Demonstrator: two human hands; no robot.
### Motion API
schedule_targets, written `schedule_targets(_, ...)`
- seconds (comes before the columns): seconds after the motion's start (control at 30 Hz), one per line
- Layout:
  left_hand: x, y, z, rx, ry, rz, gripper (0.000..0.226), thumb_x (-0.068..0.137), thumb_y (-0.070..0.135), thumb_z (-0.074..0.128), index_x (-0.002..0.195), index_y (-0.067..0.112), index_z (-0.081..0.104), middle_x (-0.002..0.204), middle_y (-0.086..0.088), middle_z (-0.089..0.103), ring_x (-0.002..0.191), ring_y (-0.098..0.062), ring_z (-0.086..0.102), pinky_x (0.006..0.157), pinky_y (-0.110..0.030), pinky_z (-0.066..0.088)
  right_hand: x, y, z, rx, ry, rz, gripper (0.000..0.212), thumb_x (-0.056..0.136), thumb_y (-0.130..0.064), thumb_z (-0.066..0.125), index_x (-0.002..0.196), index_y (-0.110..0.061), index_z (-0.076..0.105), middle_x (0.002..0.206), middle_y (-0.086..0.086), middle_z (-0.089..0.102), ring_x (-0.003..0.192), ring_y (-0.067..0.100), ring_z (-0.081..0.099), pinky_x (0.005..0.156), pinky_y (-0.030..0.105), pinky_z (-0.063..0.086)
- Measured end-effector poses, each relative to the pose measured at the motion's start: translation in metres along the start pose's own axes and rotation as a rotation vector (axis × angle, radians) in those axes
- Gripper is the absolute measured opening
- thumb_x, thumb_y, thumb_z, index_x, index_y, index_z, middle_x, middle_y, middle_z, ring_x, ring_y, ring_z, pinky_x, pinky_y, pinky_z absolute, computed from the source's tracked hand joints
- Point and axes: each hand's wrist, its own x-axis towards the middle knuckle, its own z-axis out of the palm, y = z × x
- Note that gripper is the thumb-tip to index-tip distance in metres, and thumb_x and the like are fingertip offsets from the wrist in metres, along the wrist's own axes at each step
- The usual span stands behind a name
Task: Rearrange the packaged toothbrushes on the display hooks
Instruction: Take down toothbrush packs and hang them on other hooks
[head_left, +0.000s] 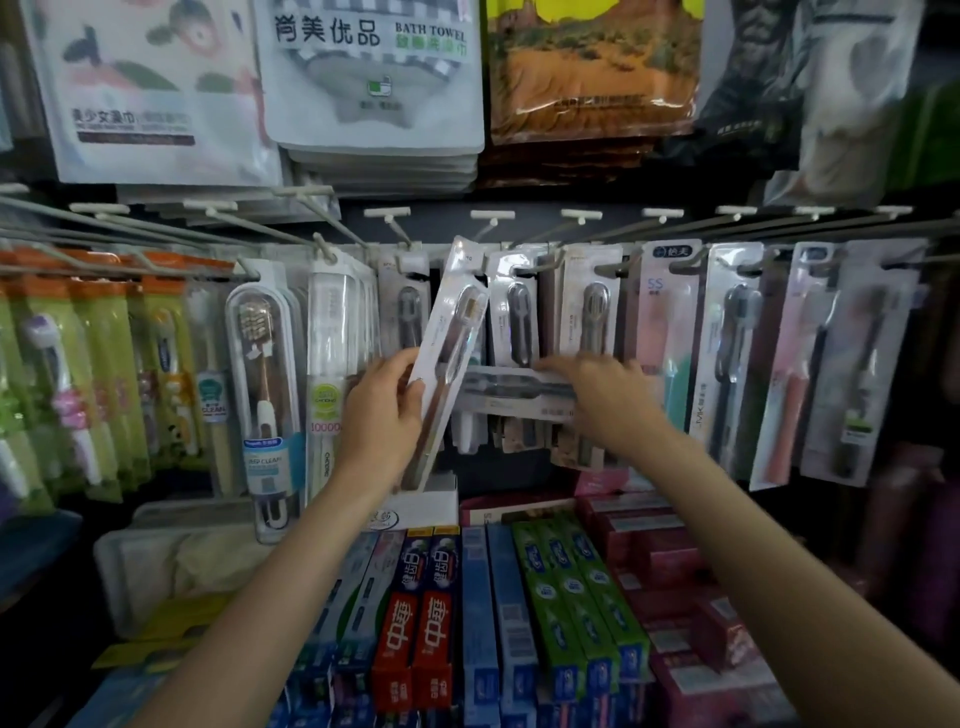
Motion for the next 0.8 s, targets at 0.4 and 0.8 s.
schedule_targets(0.4,-0.004,0.003,0.002,0.103,0.043,0.031,0.036,0.091,0.006,0.049,0.127,0.01,0.052,0.113,-0.006,0.06,0.094,-0.015,0.058,0.088,-0.032,0.05,-0.034,0.016,0.016,0.574,0.243,0.223,0.06,0.085,0.005,0.05,0.138,-0.022,0.04,0.109,0.012,0.061,0.067,0.016,0.053,0.057,0.021,0.039)
schedule_targets(0.8,-0.002,0.016,-0.006,-0.051,0.013,-0.121,0.02,0.089,0.003,0.054,0.104,0.015,0.058,0.095,0.002,0.061,0.079,-0.006,0.054,0.066,-0.011,0.039,-0.024,-0.023,0.036,0.684,0.221,0.28,0.055,0.09,-0.003,0.051,0.14,-0.011,0.029,0.137,0.015,0.032,0.113,0.03,0.048,0.094,0.035,0.041)
